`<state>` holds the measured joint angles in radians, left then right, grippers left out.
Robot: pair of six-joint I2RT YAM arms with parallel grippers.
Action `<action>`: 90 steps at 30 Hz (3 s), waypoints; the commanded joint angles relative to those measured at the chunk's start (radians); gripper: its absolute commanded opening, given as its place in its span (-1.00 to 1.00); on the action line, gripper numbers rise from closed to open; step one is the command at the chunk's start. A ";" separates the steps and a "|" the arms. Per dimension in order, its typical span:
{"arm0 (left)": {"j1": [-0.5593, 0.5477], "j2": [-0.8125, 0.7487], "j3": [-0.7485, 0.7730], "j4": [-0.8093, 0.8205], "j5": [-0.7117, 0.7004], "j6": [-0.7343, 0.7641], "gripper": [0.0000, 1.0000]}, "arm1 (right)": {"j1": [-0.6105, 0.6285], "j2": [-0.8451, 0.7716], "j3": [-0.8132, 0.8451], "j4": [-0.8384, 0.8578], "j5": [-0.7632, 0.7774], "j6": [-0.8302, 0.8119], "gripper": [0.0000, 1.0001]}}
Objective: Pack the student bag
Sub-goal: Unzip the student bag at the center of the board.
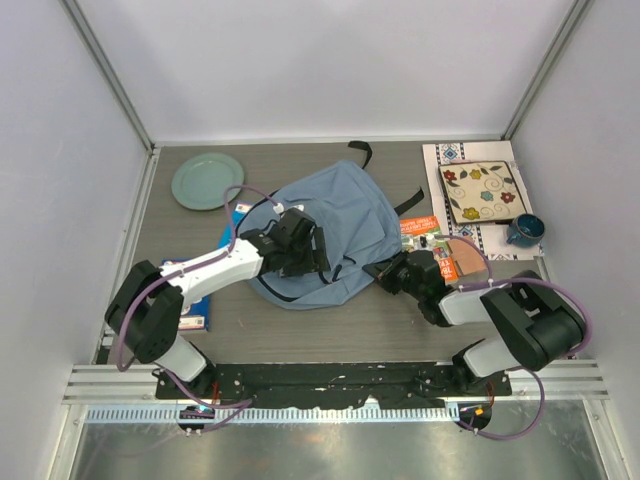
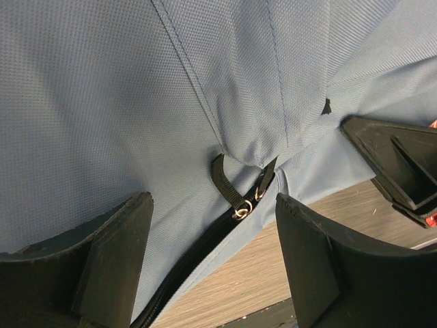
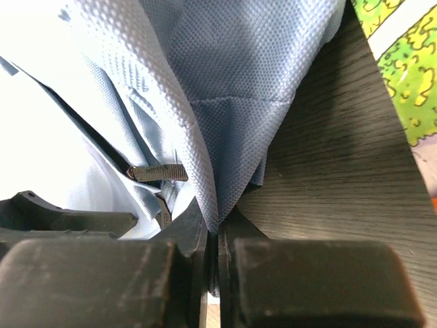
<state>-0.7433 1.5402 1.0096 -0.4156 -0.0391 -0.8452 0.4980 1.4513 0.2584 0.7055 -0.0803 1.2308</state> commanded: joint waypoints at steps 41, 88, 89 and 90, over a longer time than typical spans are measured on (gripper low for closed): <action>-0.056 0.199 -0.060 0.264 -0.056 -0.223 -1.00 | 0.027 -0.246 -0.084 0.012 0.010 -0.120 -0.98; -0.068 -0.150 -0.065 0.086 -0.223 -0.057 -1.00 | -0.233 -0.231 0.257 -0.661 -0.253 -0.360 0.47; -0.068 -0.147 -0.060 0.090 -0.223 -0.054 -1.00 | -0.233 -0.256 0.248 -0.699 -0.254 -0.355 0.47; -0.068 -0.147 -0.057 0.092 -0.220 -0.051 -1.00 | -0.234 -0.305 0.225 -0.727 -0.259 -0.346 0.47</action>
<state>-0.8055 1.3880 0.9085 -0.3771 -0.2630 -0.9081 0.2703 1.2808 0.5217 0.1310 -0.3202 0.9020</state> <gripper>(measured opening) 0.009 0.732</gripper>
